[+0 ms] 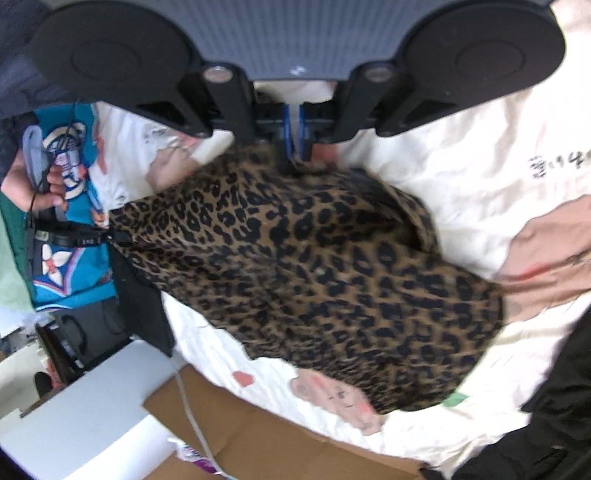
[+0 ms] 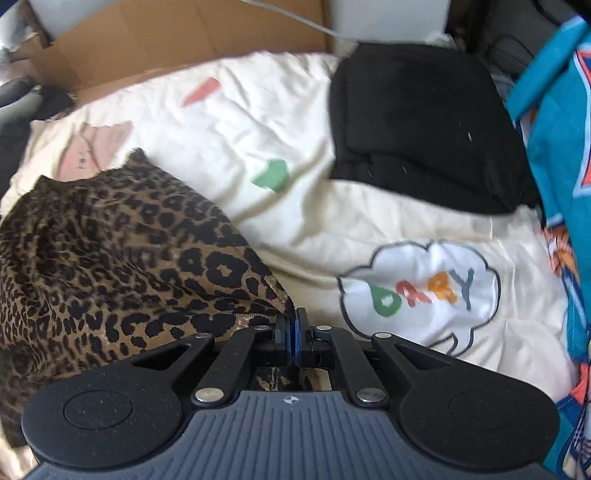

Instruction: Fold clothes

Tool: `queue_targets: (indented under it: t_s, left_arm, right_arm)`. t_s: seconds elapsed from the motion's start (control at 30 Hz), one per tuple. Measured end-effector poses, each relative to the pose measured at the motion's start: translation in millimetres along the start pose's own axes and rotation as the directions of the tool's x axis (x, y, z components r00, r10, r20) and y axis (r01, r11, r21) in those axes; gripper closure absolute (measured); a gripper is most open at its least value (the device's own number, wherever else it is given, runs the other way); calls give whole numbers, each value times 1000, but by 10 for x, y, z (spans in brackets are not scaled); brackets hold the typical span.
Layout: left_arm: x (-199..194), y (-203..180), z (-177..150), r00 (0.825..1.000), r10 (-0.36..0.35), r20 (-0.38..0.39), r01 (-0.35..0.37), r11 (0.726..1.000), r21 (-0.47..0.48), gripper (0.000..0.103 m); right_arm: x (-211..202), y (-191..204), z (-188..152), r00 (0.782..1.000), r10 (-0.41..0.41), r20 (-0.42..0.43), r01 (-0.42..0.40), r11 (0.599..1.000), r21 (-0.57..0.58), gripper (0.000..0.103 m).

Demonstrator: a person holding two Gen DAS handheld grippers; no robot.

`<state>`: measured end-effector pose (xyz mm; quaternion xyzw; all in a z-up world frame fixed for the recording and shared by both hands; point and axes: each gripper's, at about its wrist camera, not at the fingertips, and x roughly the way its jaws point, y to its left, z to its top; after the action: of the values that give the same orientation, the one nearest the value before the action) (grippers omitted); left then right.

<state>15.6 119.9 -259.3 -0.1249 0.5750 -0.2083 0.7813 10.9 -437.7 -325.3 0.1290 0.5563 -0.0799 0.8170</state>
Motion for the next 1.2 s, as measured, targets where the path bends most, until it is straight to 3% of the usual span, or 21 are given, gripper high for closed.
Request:
queue_targets:
  t_s: [0.1, 0.23, 0.33, 0.5, 0.63, 0.83, 0.9, 1.0, 1.03, 1.07, 1.1, 1.17, 1.2]
  left_arm:
    - [-25, 206, 37, 999, 43, 15, -43, 999, -23, 96]
    - [-75, 549, 200, 988, 140, 58, -138, 989, -45, 74]
    - [-45, 702, 350, 978, 187, 92, -183, 982, -51, 67]
    - [156, 831, 560, 969, 218, 113, -218, 976, -12, 51]
    - [316, 934, 727, 961, 242, 131, -246, 969, 18, 39]
    - [557, 1089, 979, 948, 276, 159, -288, 956, 62, 36]
    - [626, 1179, 1020, 952, 255, 167, -264, 964, 32, 36]
    - [693, 1259, 1038, 961, 217, 173, -220, 976, 0, 43]
    - [720, 1273, 1040, 966, 200, 163, -201, 979, -8, 61]
    - [739, 1288, 1040, 972, 183, 147, -182, 983, -20, 87]
    - [752, 1297, 1043, 977, 172, 129, -170, 985, -27, 97]
    - [706, 1267, 1028, 976, 180, 119, -181, 984, -5, 99]
    - [666, 1252, 1026, 976, 184, 118, -186, 982, 8, 99]
  right_arm:
    - [109, -31, -28, 1000, -14, -14, 14, 1000, 8, 103]
    - [208, -55, -78, 999, -26, -35, 27, 999, 18, 101]
    - [250, -108, -118, 999, -18, -43, 19, 999, 40, 95]
    - [242, -157, -173, 1000, 16, -17, -15, 999, 47, 68]
    - [254, -175, -170, 999, 36, 3, -36, 998, 49, 62]
    - [334, -167, -150, 999, 36, 0, -36, 999, 20, 56]
    - [373, -162, -146, 999, 36, -8, -35, 999, 11, 53]
    - [456, -145, -161, 999, 24, -38, -25, 1000, -16, 51]
    - [479, -144, -171, 998, 28, -49, -29, 999, -20, 52]
    - [498, -143, -182, 998, 37, -59, -38, 999, -22, 54]
    - [512, -143, -189, 997, 46, -69, -48, 999, -23, 70]
    - [514, -138, -194, 996, 51, -79, -52, 998, -19, 94]
    - [505, -132, -199, 996, 48, -80, -50, 999, -21, 97]
